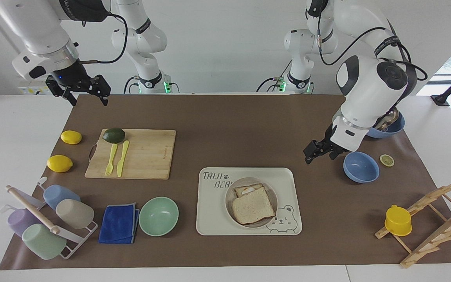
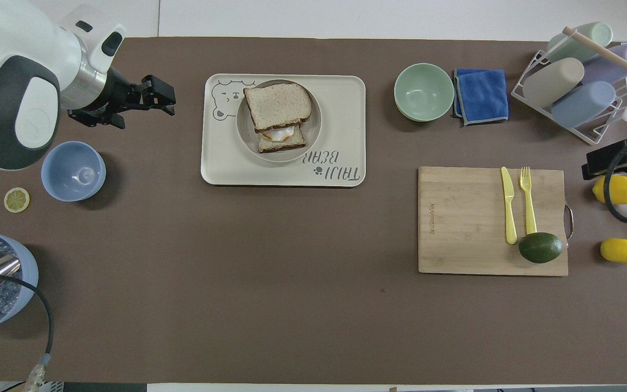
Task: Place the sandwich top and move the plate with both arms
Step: 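Open the left gripper and withdraw it from the plate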
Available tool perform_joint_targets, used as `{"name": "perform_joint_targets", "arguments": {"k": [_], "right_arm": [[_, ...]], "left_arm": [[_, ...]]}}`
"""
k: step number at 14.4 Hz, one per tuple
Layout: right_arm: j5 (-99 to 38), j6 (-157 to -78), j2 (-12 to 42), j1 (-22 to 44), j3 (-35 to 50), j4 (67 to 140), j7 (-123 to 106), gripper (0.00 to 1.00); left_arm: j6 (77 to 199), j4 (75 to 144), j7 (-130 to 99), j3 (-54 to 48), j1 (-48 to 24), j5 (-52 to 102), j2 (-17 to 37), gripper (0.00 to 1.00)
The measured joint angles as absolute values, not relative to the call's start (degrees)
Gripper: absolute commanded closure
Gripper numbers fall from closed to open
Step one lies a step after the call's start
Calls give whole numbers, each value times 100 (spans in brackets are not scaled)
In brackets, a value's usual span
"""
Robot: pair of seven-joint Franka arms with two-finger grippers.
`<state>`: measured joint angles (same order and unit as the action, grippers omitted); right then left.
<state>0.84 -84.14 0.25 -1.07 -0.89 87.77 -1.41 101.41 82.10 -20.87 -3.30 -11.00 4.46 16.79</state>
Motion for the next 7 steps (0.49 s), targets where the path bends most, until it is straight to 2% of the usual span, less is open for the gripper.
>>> {"name": "perform_joint_targets", "arguments": {"k": [5,7], "right_arm": [[84,-8270,-12,-109,-80,8777,-141,0],[84,-8270,-15,-109,-80,8777,-141,0]], "left_arm": [[8924,8245,-1796,-314,-1096,66,831,0],[8646,8469,-1498,-297,-1086,5,418,0]]}}
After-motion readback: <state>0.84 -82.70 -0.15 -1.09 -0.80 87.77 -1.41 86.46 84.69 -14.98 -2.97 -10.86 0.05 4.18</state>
